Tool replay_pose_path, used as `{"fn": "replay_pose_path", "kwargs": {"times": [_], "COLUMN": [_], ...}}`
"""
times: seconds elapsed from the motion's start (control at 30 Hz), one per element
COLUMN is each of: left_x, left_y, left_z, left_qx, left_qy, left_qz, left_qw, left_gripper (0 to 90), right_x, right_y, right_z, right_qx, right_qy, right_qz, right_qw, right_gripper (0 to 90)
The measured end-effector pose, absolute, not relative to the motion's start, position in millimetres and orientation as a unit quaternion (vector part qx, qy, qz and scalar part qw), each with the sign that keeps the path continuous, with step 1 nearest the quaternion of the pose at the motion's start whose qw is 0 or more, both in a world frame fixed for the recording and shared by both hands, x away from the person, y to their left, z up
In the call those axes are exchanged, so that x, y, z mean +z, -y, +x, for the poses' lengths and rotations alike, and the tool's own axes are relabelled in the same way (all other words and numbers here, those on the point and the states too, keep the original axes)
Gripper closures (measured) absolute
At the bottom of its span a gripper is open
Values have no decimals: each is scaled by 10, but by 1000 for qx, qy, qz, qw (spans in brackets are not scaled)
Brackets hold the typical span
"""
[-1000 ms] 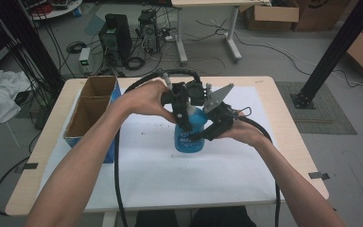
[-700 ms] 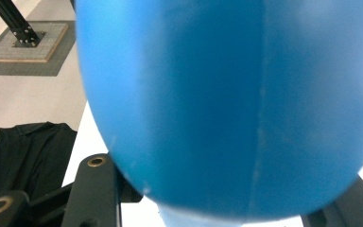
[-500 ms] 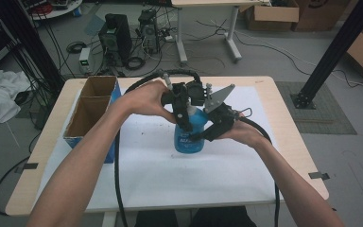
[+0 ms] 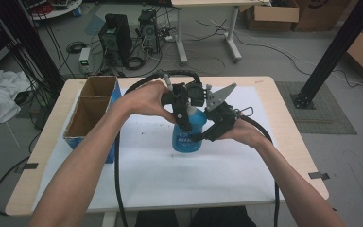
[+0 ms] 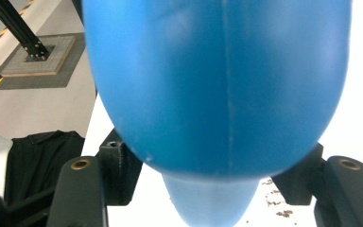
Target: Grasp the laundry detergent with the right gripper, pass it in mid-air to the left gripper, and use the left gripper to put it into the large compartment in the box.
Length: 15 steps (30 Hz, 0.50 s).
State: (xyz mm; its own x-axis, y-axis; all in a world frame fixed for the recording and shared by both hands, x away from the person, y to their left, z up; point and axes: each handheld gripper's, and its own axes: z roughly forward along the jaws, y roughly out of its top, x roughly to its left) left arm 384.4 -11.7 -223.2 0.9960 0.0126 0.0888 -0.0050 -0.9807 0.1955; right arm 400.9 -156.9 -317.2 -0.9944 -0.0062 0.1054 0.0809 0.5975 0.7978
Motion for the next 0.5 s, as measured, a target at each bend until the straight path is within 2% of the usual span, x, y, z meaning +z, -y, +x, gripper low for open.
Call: {"fn": "replay_pose_path", "kwargs": {"times": [0.5], "left_x": [-2199], "left_y": [47], "left_z": [3849], "left_qx": [44], "left_qy": [-12], "left_qz": [994], "left_qw": [101], "left_gripper": [385], "right_x": [-3195], "right_y": [1572], "right_z": [4016], "right_qx": [-446], "right_qy": [893], "right_qz": [-32], "right_qw": [52], "right_gripper": [239]}}
